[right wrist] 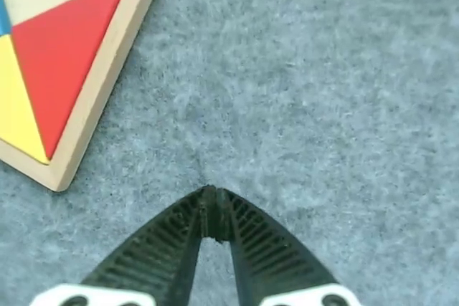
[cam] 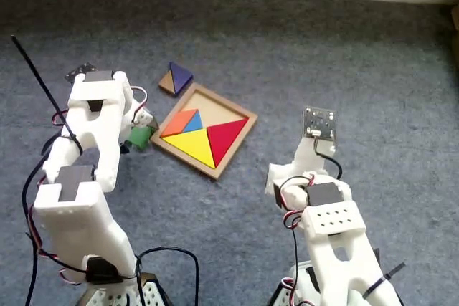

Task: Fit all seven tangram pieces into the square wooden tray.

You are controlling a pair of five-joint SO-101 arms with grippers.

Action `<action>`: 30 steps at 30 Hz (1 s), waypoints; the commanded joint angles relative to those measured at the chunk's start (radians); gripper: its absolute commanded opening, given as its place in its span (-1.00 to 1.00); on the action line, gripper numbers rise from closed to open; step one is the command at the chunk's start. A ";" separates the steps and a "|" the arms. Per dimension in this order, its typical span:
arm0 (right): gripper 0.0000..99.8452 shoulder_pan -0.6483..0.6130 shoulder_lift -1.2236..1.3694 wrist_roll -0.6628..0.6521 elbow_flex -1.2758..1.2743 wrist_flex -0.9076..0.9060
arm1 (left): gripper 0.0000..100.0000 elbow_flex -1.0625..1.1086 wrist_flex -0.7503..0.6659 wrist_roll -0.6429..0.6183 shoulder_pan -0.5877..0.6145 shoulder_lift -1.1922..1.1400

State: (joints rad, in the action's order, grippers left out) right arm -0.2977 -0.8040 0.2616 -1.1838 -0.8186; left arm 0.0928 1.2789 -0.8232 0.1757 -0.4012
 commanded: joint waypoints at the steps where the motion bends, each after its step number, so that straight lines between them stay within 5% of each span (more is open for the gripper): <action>1: -0.98 0.010 -0.025 -0.011 0.004 0.022 | -0.39 -0.005 -0.038 -0.011 0.033 -0.004; 14: -0.98 0.010 -0.025 -0.011 0.002 0.022 | -0.41 -0.114 -0.023 -0.008 0.025 -0.133; 22: -0.98 0.010 -0.025 -0.011 0.002 0.022 | -0.96 -0.222 0.049 -0.005 0.031 -0.202; 30: -0.98 0.010 -0.025 -0.011 0.001 0.022 | -0.99 -0.248 0.057 0.101 0.028 -0.189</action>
State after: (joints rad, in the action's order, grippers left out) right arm -0.2977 -0.8025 0.2616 -1.1884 -0.8186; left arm -0.1373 1.3080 -0.7511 0.2018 -0.5976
